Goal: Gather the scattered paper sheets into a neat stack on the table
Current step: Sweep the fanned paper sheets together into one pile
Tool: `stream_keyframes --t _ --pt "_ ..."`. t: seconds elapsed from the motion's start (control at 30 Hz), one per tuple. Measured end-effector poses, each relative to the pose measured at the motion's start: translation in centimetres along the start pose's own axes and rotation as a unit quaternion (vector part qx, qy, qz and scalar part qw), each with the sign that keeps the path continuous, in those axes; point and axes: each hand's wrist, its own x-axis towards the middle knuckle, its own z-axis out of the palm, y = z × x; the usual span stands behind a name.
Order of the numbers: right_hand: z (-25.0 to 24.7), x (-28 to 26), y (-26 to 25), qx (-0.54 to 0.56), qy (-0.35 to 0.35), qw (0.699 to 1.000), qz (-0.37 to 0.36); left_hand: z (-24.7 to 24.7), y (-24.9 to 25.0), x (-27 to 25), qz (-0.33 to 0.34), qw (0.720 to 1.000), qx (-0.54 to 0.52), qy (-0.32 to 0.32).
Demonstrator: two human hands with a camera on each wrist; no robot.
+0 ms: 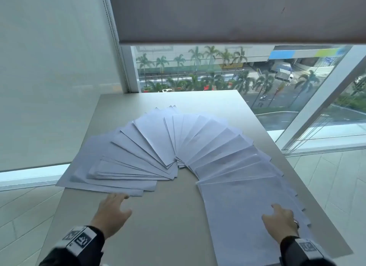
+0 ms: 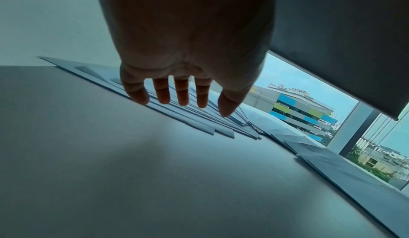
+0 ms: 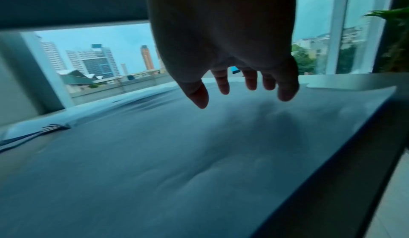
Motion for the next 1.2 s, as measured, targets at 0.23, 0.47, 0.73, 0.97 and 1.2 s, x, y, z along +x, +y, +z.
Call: stream_keyframes --t 0.23,0.47,0.73,0.97,1.2 --pt "-0.2 2.2 0.2 -0.008 -0.046 0.992 0.118 0.3 1.3 3.4 -0.027 0.999 -0.017 0.007" --pt "-0.9 5.6 -2.1 -0.018 -0.048 0.995 0.09 -1.1 4.6 8.2 -0.003 0.998 0.052 0.018" --pt "-1.4 9.8 -3.5 -0.083 -0.033 0.996 0.016 -1.7 7.3 11.2 0.017 0.992 0.115 0.052" --pt "0.1 9.4 -2.3 -0.102 0.007 0.995 -0.015 1.2 3.9 9.2 -0.001 0.993 0.106 0.057" --pt "1.9 4.2 0.7 -0.084 -0.003 0.996 0.016 1.2 -2.4 1.4 0.015 0.995 0.076 0.059"
